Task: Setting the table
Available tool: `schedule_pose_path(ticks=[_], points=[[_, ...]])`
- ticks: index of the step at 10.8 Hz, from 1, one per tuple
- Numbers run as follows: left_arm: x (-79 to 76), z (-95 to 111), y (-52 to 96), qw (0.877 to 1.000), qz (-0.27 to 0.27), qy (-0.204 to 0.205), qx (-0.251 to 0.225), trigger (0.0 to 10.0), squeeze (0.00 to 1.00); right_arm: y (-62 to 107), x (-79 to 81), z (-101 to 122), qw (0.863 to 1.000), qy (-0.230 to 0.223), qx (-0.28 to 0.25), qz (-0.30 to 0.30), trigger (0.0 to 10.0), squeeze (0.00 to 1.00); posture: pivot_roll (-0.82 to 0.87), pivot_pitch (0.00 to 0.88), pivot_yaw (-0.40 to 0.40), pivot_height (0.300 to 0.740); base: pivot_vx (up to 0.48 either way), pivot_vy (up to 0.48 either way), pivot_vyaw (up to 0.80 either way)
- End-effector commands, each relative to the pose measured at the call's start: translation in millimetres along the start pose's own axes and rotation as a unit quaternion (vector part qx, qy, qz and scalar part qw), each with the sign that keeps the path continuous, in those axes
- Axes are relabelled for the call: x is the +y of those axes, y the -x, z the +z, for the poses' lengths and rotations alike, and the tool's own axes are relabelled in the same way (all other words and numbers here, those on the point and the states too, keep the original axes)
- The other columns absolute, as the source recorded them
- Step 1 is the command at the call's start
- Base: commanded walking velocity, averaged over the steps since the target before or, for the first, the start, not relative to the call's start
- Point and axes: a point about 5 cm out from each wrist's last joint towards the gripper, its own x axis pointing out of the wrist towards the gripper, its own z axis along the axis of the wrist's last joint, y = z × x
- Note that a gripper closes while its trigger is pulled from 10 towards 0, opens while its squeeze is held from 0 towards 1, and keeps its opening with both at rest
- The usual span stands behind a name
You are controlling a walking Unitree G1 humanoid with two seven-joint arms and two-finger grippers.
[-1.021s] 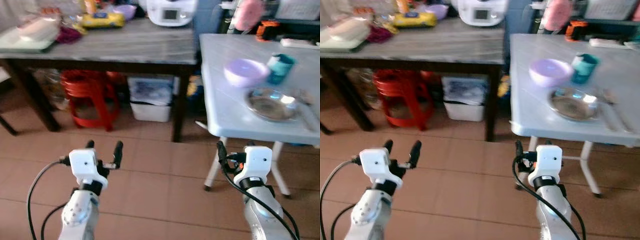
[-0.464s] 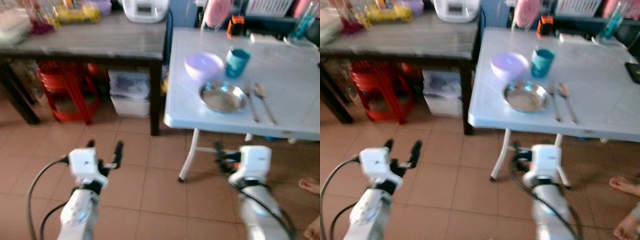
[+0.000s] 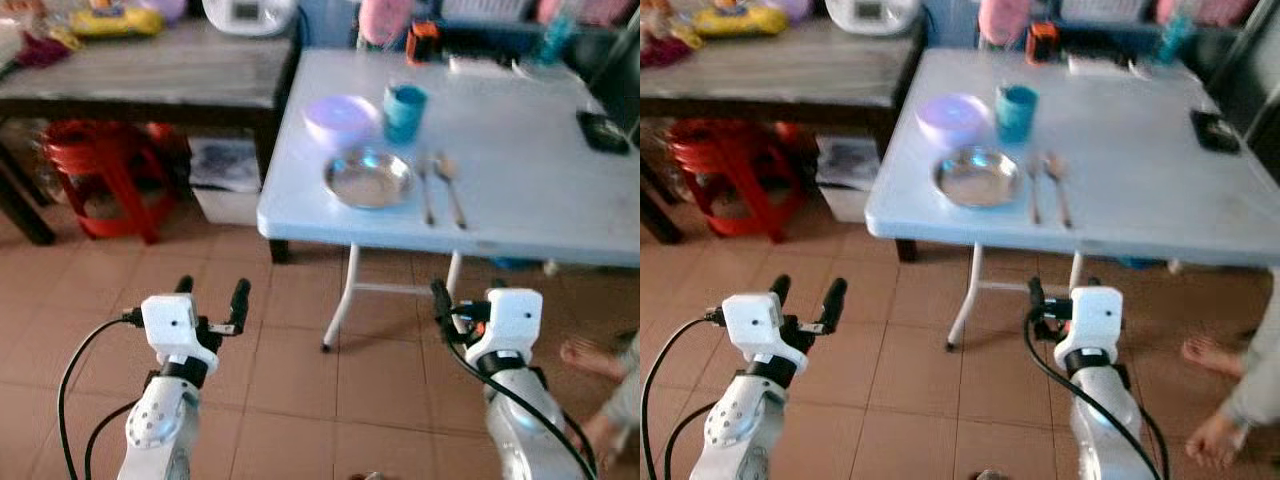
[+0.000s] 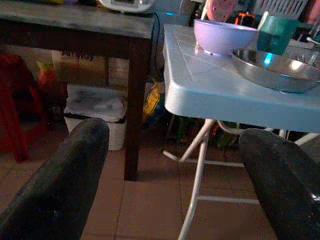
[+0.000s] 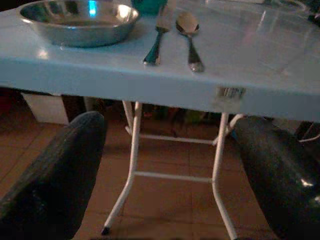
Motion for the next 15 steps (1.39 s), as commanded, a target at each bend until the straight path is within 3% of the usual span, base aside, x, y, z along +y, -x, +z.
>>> schedule_pose_path(ticks=[1, 8, 11, 15], points=[[4.8, 1.7, 2.4, 1.0, 0.004, 0.0, -0.002, 10.0, 0.0, -0.1, 3.5, 2.4, 1.0, -0.004, -0.004, 0.007, 10.0, 0.0, -0.06, 0.15, 0.022, 0.74, 0.0, 0.0, 0.0], [-0.6, 4.4, 2.5, 1.0, -0.021, 0.012, -0.01, 10.0, 0.0, 1.4, 3.5, 7.6, 1.0, 0.017, -0.019, 0.01, 10.0, 0.0, -0.07, 0.153, 0.02, 0.74, 0.326, 0.0, 0.18], [-3.3, 15.2, -1.7, 0.999, -0.027, 0.013, -0.028, 10.0, 0.0, 1.5, 3.5, 30.9, 0.997, 0.029, -0.069, 0.004, 10.0, 0.0, -0.07, 0.154, 0.014, 0.74, 0.368, 0.0, 0.0], [-2.8, 14.7, -0.6, 0.999, -0.03, 0.011, -0.024, 10.0, 0.0, 4.3, 6.8, 38.3, 0.994, 0.057, -0.09, 0.012, 10.0, 0.0, -0.07, 0.15, 0.013, 0.74, 0.357, 0.0, 0.0]])
